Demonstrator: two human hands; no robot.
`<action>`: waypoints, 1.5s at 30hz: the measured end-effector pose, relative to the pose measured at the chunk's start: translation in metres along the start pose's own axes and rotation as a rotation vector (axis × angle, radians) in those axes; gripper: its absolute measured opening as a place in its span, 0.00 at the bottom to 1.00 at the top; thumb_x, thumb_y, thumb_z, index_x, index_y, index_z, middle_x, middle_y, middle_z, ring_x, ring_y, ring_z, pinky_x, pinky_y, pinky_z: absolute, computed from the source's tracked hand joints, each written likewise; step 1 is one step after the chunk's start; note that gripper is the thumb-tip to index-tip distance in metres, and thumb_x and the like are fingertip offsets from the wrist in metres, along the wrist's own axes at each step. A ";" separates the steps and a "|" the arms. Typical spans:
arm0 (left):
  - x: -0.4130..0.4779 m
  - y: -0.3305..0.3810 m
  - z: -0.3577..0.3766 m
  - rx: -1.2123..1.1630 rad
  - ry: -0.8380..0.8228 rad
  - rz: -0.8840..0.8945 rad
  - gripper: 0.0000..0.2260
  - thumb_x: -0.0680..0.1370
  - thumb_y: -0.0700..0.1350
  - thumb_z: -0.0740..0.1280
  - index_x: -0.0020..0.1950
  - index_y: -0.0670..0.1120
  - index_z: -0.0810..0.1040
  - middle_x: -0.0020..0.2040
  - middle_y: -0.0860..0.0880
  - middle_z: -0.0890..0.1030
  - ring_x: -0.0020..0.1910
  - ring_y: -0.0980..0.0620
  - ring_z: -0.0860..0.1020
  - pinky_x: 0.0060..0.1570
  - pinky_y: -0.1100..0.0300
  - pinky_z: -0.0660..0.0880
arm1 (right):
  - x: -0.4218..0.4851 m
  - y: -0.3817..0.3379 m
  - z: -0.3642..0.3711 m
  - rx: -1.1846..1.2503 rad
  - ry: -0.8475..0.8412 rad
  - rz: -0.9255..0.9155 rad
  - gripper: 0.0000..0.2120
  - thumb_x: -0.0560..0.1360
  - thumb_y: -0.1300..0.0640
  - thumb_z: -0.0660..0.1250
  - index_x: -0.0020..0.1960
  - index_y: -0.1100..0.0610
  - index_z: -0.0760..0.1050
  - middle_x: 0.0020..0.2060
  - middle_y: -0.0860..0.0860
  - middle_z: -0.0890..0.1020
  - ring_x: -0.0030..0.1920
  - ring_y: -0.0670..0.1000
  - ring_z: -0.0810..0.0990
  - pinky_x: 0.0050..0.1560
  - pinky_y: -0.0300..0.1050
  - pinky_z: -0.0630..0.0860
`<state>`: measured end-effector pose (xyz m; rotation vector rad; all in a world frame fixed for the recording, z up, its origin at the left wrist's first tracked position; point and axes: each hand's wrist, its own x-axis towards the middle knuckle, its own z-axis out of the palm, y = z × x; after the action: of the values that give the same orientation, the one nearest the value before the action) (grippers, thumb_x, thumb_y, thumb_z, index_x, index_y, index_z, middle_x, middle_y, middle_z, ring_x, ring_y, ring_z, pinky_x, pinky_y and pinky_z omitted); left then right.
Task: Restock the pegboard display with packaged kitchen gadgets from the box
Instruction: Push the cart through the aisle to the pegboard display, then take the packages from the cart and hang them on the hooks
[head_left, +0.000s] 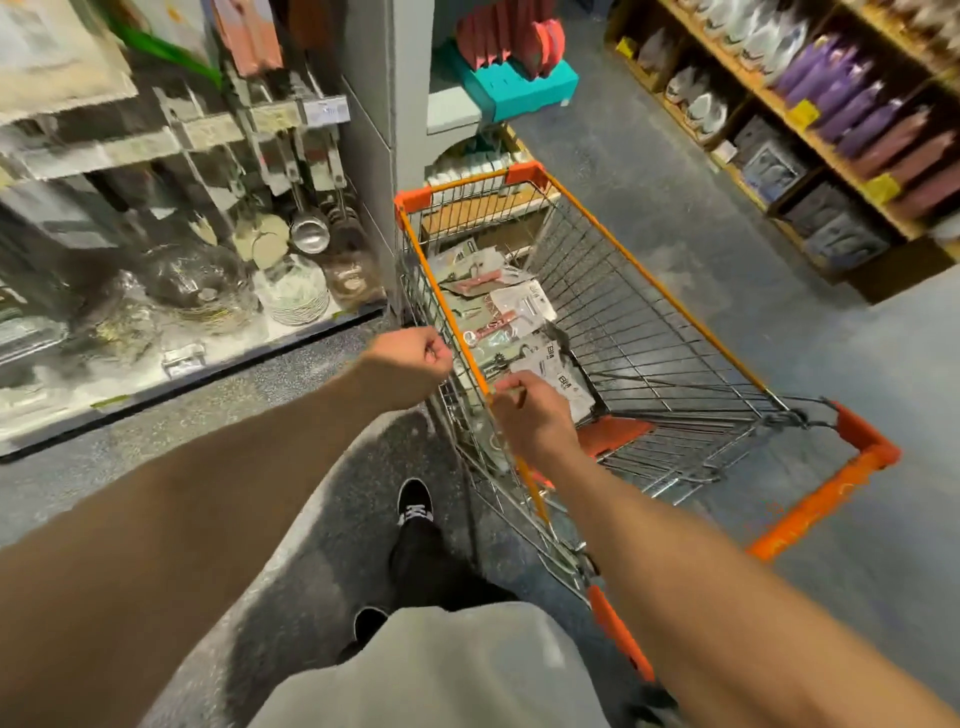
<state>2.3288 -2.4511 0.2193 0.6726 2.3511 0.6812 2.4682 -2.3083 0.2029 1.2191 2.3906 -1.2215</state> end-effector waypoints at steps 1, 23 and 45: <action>0.012 0.001 -0.003 -0.019 -0.018 0.010 0.05 0.81 0.44 0.62 0.48 0.48 0.78 0.42 0.51 0.79 0.39 0.52 0.73 0.37 0.59 0.69 | 0.008 -0.005 0.000 0.017 0.019 0.002 0.05 0.81 0.52 0.64 0.50 0.43 0.76 0.45 0.48 0.83 0.46 0.53 0.84 0.45 0.48 0.81; 0.360 0.007 0.069 0.265 -0.458 -0.056 0.13 0.83 0.53 0.67 0.64 0.48 0.76 0.58 0.47 0.81 0.52 0.46 0.78 0.48 0.58 0.71 | 0.285 0.059 0.054 0.209 -0.078 0.676 0.19 0.83 0.43 0.60 0.57 0.60 0.74 0.48 0.55 0.82 0.45 0.54 0.81 0.40 0.43 0.73; 0.391 -0.006 0.123 0.350 -0.338 -0.015 0.30 0.83 0.68 0.59 0.72 0.44 0.68 0.55 0.42 0.83 0.54 0.40 0.82 0.52 0.46 0.80 | 0.329 0.034 0.088 0.427 0.311 0.718 0.32 0.75 0.27 0.60 0.65 0.50 0.74 0.55 0.50 0.83 0.56 0.53 0.81 0.59 0.52 0.79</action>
<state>2.1356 -2.1841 -0.0237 0.8452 2.1689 0.1295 2.2660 -2.1701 -0.0365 2.2701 1.5930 -1.3723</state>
